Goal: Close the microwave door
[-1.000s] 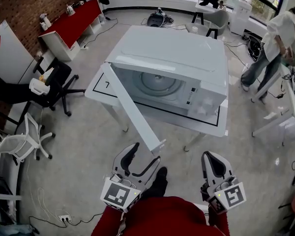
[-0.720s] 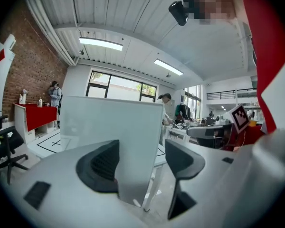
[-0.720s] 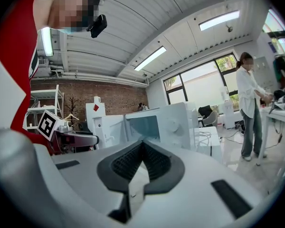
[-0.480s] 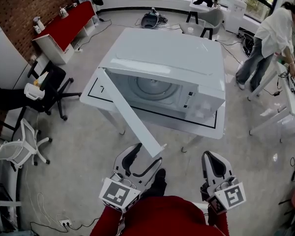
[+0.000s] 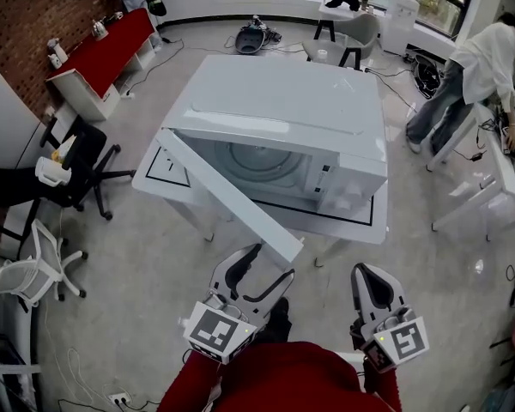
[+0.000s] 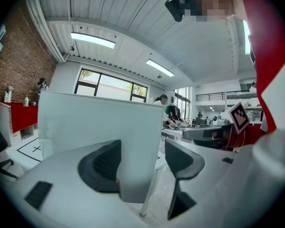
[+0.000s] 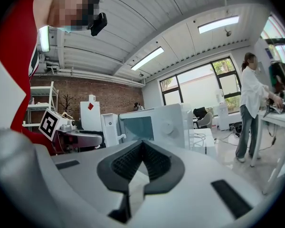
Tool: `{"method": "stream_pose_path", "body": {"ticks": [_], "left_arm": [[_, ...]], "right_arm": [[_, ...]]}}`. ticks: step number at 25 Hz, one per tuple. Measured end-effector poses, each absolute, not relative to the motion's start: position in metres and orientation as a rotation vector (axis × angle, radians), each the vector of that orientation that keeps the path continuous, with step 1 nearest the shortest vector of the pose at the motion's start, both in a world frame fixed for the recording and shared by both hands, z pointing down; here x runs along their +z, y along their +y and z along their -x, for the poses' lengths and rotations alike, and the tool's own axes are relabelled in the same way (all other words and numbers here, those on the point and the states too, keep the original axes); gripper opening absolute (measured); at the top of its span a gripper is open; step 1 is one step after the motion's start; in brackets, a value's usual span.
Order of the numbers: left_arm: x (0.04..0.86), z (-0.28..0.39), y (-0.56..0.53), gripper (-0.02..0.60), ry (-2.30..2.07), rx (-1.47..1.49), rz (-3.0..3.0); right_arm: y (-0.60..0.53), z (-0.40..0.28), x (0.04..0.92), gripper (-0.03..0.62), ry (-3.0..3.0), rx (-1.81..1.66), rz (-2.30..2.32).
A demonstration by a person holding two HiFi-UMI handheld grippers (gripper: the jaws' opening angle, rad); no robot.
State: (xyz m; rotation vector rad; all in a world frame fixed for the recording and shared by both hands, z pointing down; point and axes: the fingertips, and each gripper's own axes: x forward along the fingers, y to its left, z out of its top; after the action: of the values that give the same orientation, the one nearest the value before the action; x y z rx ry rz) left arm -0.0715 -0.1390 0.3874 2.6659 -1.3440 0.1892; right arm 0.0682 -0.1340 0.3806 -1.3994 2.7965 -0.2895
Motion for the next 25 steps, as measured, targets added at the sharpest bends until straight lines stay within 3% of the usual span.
{"method": "stream_pose_path", "body": {"ticks": [25], "left_arm": [[0.39, 0.031, -0.229, 0.276, -1.238, 0.114, -2.709]], "right_arm": [[-0.151, -0.095, 0.386, 0.012, 2.726, -0.306, 1.529]]}}
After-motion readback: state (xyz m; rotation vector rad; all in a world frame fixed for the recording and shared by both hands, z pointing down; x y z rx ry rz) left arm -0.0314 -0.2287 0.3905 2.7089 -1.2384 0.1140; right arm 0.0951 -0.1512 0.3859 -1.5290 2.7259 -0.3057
